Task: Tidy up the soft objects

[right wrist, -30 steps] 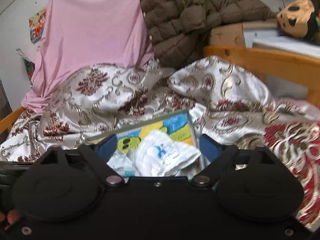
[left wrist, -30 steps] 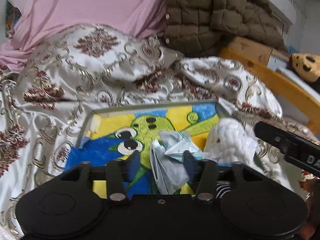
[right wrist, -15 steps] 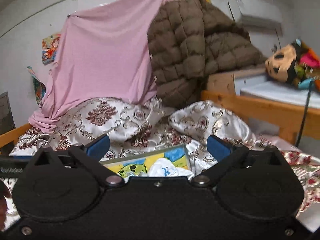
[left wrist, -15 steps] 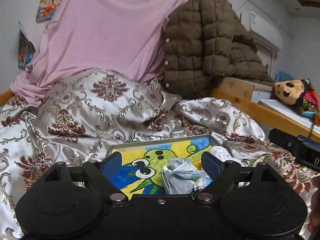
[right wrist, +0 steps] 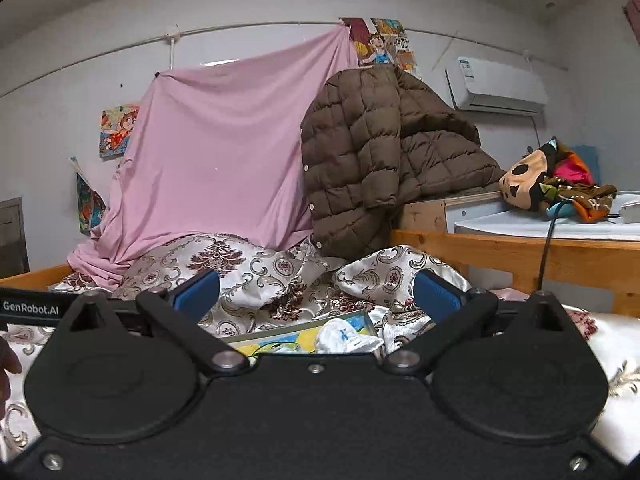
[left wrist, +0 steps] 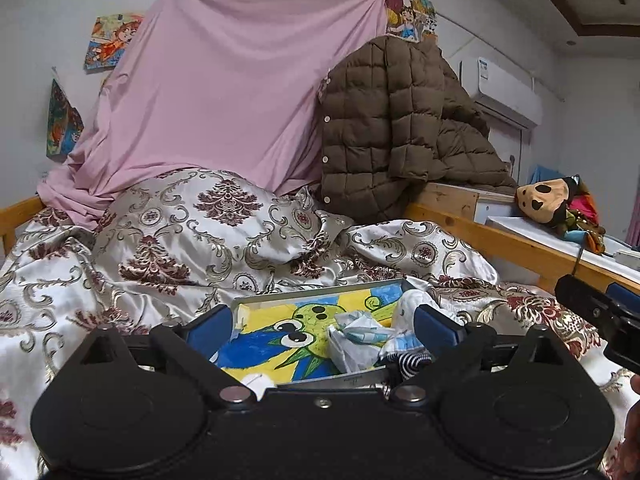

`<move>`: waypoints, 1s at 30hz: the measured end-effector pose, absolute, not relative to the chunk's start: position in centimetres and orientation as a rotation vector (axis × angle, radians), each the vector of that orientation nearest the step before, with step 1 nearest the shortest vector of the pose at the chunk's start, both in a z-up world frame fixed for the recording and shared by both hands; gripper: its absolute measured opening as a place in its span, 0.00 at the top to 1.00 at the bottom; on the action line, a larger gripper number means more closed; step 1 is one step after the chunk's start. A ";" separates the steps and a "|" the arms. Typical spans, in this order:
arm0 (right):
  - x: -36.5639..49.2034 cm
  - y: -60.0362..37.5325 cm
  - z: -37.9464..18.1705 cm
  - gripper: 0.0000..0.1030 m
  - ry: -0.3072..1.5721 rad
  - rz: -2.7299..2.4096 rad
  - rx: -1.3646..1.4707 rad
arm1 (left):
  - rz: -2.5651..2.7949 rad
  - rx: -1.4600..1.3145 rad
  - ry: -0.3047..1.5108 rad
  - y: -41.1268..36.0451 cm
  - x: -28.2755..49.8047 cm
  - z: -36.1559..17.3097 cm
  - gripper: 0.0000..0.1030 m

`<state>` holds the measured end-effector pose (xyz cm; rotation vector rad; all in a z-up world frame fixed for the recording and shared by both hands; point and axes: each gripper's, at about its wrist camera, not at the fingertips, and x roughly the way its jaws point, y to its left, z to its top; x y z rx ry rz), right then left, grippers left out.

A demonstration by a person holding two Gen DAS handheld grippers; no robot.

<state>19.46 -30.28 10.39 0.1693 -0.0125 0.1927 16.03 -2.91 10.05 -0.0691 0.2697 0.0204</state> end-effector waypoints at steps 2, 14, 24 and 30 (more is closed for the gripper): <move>18.2 -30.0 10.4 0.01 -0.011 0.192 0.165 | 0.023 -0.077 0.267 -2.6 14.7 9.8 0.04; 13.8 -28.0 9.2 0.01 0.090 0.200 0.117 | 0.029 -0.074 0.303 -0.7 8.3 7.9 0.01; 12.1 -24.5 7.4 0.01 0.277 0.215 -0.050 | 0.035 -0.062 0.494 0.4 5.0 4.8 0.01; 12.3 -22.7 6.4 0.01 0.331 0.224 -0.131 | 0.049 -0.073 0.606 1.2 4.8 2.5 0.01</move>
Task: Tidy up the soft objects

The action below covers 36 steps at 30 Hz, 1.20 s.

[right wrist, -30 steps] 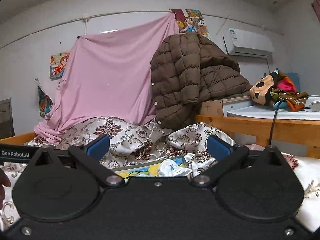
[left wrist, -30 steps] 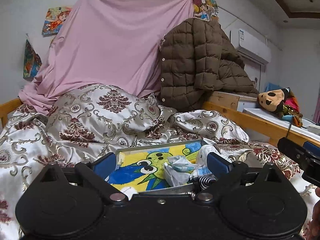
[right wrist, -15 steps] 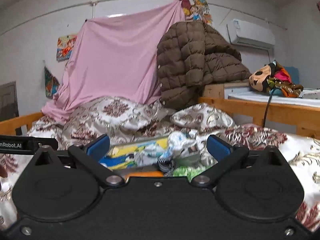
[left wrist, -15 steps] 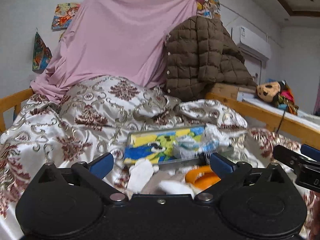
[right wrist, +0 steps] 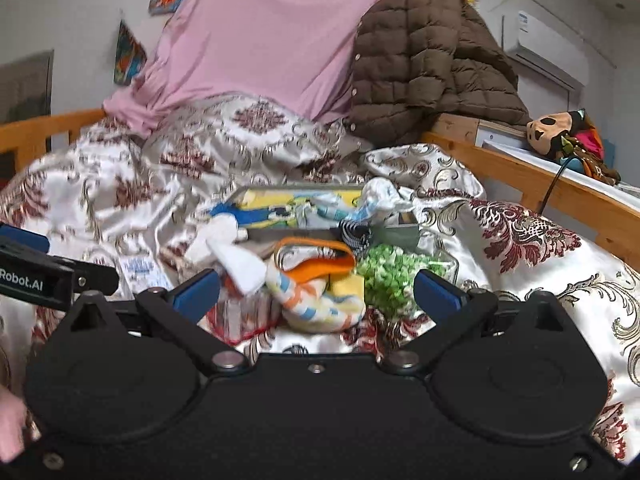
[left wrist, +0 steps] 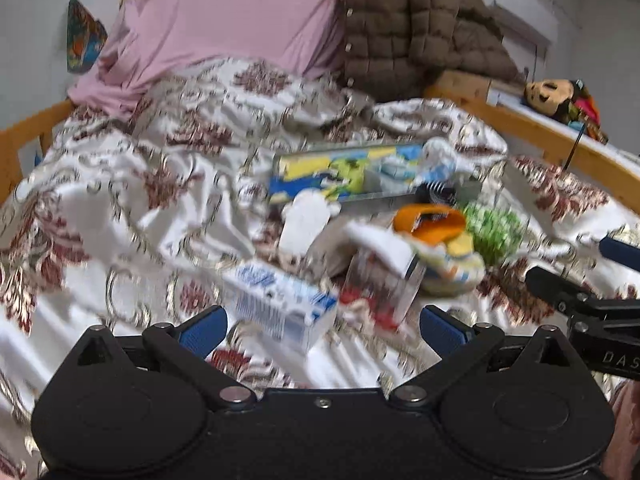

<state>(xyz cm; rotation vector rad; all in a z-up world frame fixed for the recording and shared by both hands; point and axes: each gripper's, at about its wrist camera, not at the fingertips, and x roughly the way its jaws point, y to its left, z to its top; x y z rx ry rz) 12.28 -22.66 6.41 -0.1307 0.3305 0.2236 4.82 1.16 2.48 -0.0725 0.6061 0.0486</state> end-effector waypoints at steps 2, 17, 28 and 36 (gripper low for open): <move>12.5 -22.2 6.1 0.01 0.353 0.221 -0.148 | 0.061 -0.080 0.643 1.5 5.0 1.9 0.01; 14.5 -20.5 3.9 0.01 0.498 0.226 -0.193 | 0.132 -0.074 0.743 2.0 6.0 0.4 0.01; 15.4 -19.9 3.1 0.01 0.554 0.230 -0.189 | 0.158 -0.077 0.761 2.1 6.2 0.2 0.01; 15.9 -19.4 2.8 0.01 0.583 0.236 -0.187 | 0.168 -0.072 0.774 2.1 6.5 -0.1 0.01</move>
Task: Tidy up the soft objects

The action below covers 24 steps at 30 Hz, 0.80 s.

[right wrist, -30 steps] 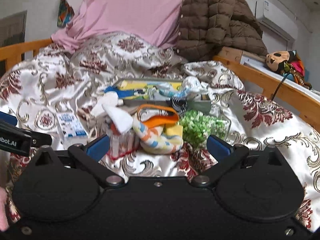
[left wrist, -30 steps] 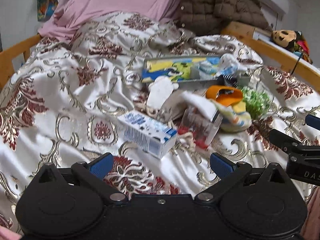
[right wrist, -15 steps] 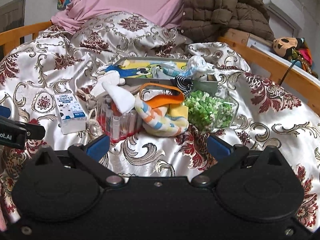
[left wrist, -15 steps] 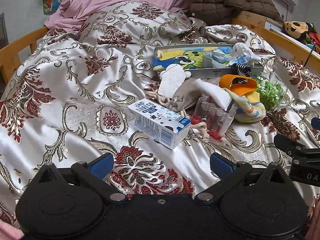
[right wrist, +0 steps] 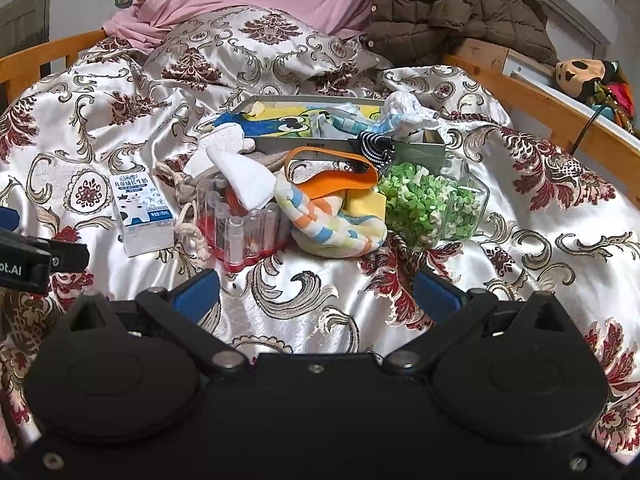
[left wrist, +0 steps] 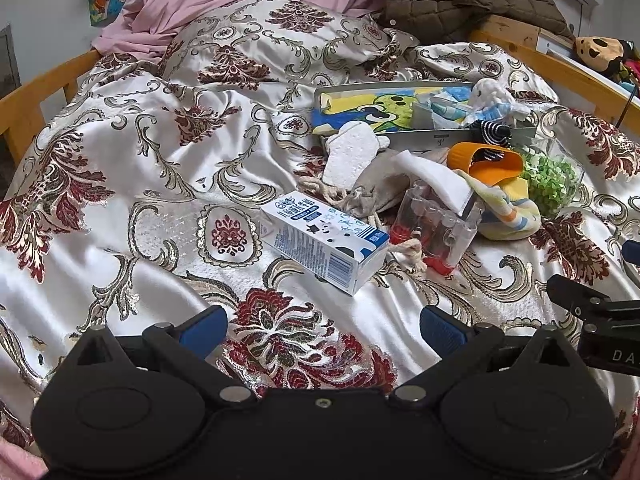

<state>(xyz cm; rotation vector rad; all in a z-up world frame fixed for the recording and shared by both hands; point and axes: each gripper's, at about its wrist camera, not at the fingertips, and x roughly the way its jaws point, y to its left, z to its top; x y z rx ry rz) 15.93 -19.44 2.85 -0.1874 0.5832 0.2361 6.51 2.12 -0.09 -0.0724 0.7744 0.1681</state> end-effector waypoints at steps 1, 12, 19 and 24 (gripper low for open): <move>16.0 -19.4 2.8 0.01 0.586 0.237 -0.187 | 0.171 -0.073 0.776 2.1 6.5 -0.1 0.01; 16.9 -19.1 2.3 0.01 0.618 0.234 -0.152 | 0.201 -0.084 0.767 2.7 7.0 -0.1 0.01; 16.8 -18.9 2.6 0.01 0.589 0.233 -0.131 | 0.203 -0.066 0.741 2.5 7.0 0.2 0.01; 16.8 -18.8 2.9 0.01 0.577 0.233 -0.115 | 0.200 -0.056 0.729 2.4 7.2 0.4 0.01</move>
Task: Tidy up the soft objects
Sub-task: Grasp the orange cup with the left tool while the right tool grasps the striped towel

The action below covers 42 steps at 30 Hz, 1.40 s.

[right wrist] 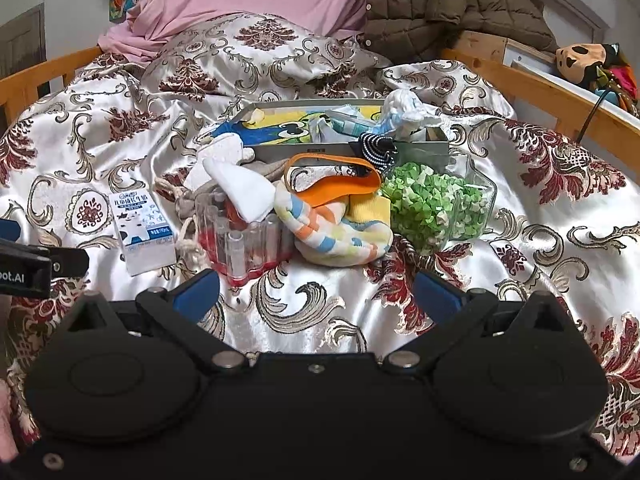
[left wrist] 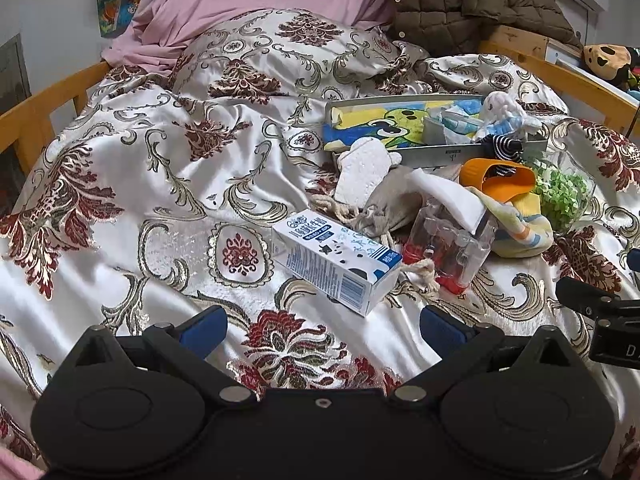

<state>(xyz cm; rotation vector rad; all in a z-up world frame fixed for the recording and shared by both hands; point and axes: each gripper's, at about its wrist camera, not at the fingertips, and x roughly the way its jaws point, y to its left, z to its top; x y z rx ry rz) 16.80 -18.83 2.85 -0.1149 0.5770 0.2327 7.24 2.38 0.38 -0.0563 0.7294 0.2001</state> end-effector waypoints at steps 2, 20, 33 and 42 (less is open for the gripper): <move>16.9 -18.8 3.0 0.01 0.566 0.236 -0.111 | 0.195 -0.054 0.724 2.4 7.6 0.7 0.01; 20.5 -20.7 3.5 0.01 0.446 0.271 -0.031 | 0.053 -0.050 0.656 0.3 14.3 3.9 0.01; 23.6 -19.9 2.8 0.01 0.480 0.311 -0.148 | -0.107 0.007 0.716 -4.5 22.5 4.3 0.01; 25.9 -19.9 2.0 0.01 0.514 0.336 -0.301 | -0.210 -0.059 0.830 -5.3 26.6 3.7 0.01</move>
